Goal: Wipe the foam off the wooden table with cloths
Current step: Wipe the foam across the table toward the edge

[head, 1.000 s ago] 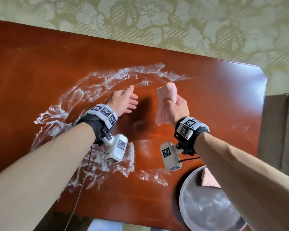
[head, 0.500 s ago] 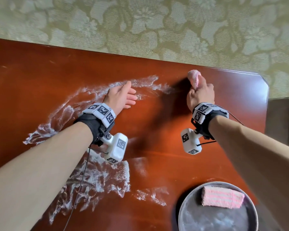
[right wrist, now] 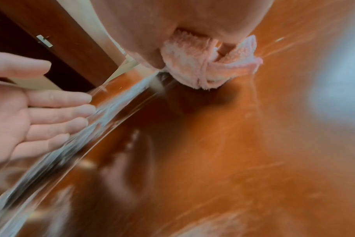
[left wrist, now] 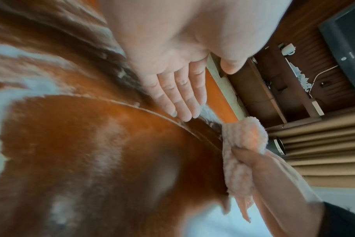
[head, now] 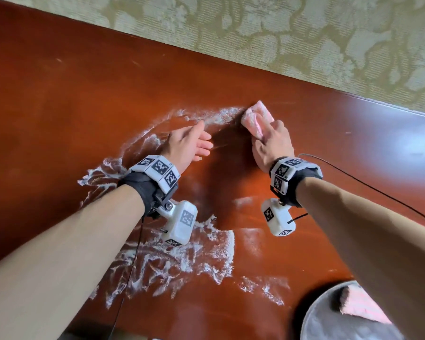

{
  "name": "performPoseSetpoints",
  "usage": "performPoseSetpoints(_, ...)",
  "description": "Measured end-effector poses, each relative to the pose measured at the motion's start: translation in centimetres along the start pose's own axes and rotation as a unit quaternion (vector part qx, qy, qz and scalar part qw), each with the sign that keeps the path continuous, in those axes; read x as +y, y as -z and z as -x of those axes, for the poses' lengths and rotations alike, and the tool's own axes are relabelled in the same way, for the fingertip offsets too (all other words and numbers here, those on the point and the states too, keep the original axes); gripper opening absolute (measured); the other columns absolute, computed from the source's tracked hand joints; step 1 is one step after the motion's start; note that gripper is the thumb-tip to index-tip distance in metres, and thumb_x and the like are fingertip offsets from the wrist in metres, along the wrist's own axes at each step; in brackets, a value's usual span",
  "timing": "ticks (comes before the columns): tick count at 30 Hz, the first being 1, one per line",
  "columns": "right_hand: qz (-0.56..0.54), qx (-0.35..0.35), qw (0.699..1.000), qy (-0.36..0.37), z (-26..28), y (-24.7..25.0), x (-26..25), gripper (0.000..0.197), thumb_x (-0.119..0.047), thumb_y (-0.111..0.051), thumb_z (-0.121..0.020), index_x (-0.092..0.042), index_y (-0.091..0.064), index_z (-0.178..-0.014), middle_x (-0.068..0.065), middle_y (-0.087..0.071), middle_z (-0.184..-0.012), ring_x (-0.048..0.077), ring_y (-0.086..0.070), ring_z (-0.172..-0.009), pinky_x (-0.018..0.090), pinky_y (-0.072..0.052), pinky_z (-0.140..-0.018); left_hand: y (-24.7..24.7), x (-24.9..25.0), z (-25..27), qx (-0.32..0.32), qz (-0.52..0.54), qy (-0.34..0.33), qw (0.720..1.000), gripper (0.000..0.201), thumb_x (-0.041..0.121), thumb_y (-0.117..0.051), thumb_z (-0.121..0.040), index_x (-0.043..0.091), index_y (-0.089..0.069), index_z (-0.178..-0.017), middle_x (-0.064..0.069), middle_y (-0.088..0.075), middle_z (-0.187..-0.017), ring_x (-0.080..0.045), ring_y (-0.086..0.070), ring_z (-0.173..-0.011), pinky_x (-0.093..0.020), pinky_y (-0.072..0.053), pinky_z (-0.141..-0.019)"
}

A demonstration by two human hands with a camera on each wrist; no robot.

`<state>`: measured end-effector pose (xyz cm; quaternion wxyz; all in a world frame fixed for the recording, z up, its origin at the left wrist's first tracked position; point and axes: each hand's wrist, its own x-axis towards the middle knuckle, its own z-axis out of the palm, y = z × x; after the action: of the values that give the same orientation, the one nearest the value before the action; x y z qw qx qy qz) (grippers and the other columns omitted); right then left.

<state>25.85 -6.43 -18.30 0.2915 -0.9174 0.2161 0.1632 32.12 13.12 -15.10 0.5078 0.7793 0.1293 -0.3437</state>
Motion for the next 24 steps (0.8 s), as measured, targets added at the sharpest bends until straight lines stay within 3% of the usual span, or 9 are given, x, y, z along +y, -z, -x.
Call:
performPoseSetpoints(2,0.0,-0.018,1.0,0.023,0.4,-1.3,-2.7,0.055,-0.026,-0.049,-0.084,-0.037,-0.041,-0.137,0.017,-0.047,-0.114,0.037,-0.052,-0.098,0.05,-0.05,-0.082,2.0,-1.0,0.1,0.011,0.013,0.004,1.0,0.05,0.044,-0.045,-0.102,0.002,-0.072,-0.1,-0.012,-0.076,-0.089,-0.026,-0.072,-0.078,-0.035,-0.056,-0.071)
performPoseSetpoints(5,0.049,-0.047,0.996,0.054,1.1,-3.8,-6.2,0.059,-0.018,-0.052,-0.088,-0.03,-0.039,-0.144,0.015,-0.046,-0.118,0.035,-0.048,-0.106,0.047,-0.047,-0.088,5.2,-2.4,0.6,0.033,0.033,0.017,0.999,0.049,0.042,-0.046,-0.102,0.0,-0.071,-0.103,-0.013,-0.076,-0.089,-0.022,-0.07,-0.074,-0.029,-0.054,-0.065)
performPoseSetpoints(9,0.046,-0.056,0.994,0.086,2.5,-7.0,-10.2,0.059,-0.019,-0.049,-0.087,-0.035,-0.04,-0.143,0.013,-0.047,-0.115,0.034,-0.047,-0.106,0.046,-0.046,-0.087,9.0,-4.2,1.7,0.056,0.059,0.024,0.996,0.048,0.041,-0.047,-0.102,-0.001,-0.071,-0.104,-0.015,-0.074,-0.089,-0.021,-0.067,-0.069,-0.024,-0.051,-0.057)
performPoseSetpoints(15,0.07,-0.097,0.98,0.158,5.6,-11.3,-14.8,0.063,-0.019,-0.047,-0.083,-0.037,-0.039,-0.142,0.007,-0.049,-0.113,0.03,-0.048,-0.105,0.044,-0.048,-0.085,14.0,-7.7,3.6,0.071,0.073,0.026,0.994,0.05,0.041,-0.043,-0.103,-0.001,-0.07,-0.106,-0.012,-0.073,-0.086,-0.018,-0.066,-0.068,-0.022,-0.051,-0.057)
performPoseSetpoints(18,0.079,-0.119,0.97,0.195,7.7,-13.4,-16.3,0.063,-0.02,-0.047,-0.082,-0.038,-0.041,-0.142,0.005,-0.051,-0.112,0.028,-0.05,-0.104,0.043,-0.049,-0.082,15.9,-9.7,4.6,0.083,0.089,0.04,0.992,0.05,0.043,-0.044,-0.103,0.0,-0.07,-0.108,-0.011,-0.074,-0.087,-0.018,-0.066,-0.069,-0.025,-0.051,-0.06)
performPoseSetpoints(22,0.071,-0.127,0.962,0.229,10.7,-15.5,-16.8,0.06,-0.024,-0.043,-0.08,-0.037,-0.047,-0.138,0.003,-0.054,-0.11,0.028,-0.053,-0.101,0.043,-0.051,-0.076,17.5,-11.5,5.8,0.1,0.052,0.032,0.993,0.05,0.054,-0.045,-0.097,0.016,-0.076,-0.094,-0.005,-0.077,-0.081,-0.018,-0.073,-0.071,-0.034,-0.059,-0.069)
performPoseSetpoints(24,0.068,-0.139,0.958,0.241,12.2,-16.6,-17.1,0.058,-0.024,-0.042,-0.081,-0.037,-0.048,-0.137,0.001,-0.054,-0.11,0.027,-0.054,-0.101,0.042,-0.051,-0.076,18.0,-12.2,6.5,0.104,0.064,0.032,0.992,0.048,0.051,-0.046,-0.099,0.014,-0.076,-0.094,-0.007,-0.077,-0.082,-0.016,-0.071,-0.068,-0.037,-0.06,-0.072)
